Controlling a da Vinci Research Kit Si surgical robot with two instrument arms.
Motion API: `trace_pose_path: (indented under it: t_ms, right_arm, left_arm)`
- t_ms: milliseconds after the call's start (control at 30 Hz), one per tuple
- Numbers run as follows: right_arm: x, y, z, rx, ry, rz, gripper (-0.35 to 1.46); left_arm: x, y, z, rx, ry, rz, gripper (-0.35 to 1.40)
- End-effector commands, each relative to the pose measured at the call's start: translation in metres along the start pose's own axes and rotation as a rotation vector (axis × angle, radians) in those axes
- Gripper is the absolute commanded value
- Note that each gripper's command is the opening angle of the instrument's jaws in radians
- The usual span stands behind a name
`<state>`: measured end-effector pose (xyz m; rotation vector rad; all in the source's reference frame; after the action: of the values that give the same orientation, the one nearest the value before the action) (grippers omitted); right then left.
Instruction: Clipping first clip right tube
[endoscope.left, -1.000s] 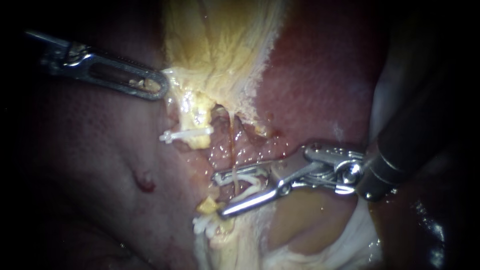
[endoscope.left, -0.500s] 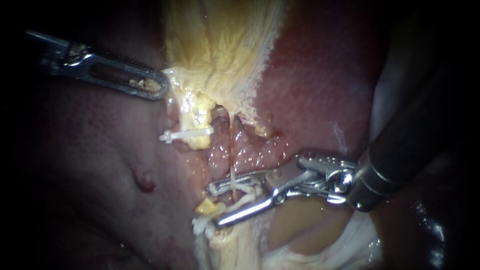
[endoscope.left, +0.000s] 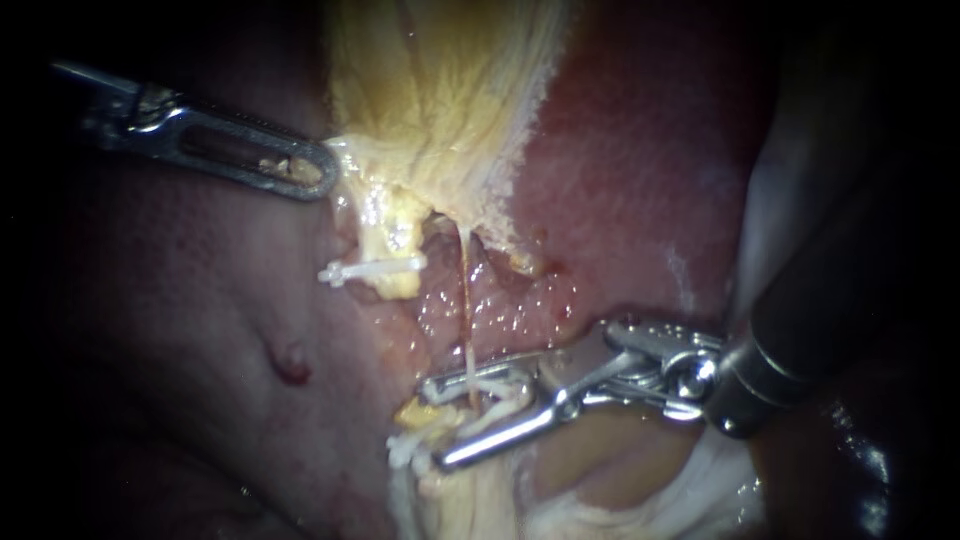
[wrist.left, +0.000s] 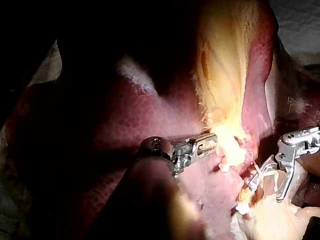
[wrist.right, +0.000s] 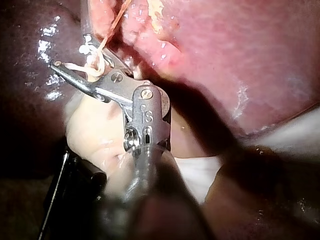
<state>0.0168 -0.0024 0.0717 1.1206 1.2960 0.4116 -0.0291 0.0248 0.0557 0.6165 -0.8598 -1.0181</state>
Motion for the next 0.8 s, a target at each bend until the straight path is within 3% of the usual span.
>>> trace_pose_path:
  t_ms: [33, 300, 600, 800]
  right_arm:
    - [0.0002, -0.0005, 0.0002, 0.003, -0.001, -0.001, 0.49]
    - [0.0018, -0.0027, 0.0001, 0.014, 0.001, 0.007, 0.48]
    - [0.002, -0.0028, 0.0, 0.015, 0.001, 0.008, 0.45]
    - [0.0019, -0.0024, -0.0003, 0.015, 0.001, 0.008, 0.32]
  left_arm:
    - [0.0, 0.0, 0.0, 0.0, 0.0, 0.0, -0.35]
    - [0.0, 0.0001, 0.0, 0.001, 0.0, 0.0, -0.35]
    - [0.0, 0.0001, 0.0, 0.001, 0.0, 0.0, -0.35]
    - [0.0, 0.0001, 0.0, 0.001, 0.0, 0.0, -0.35]
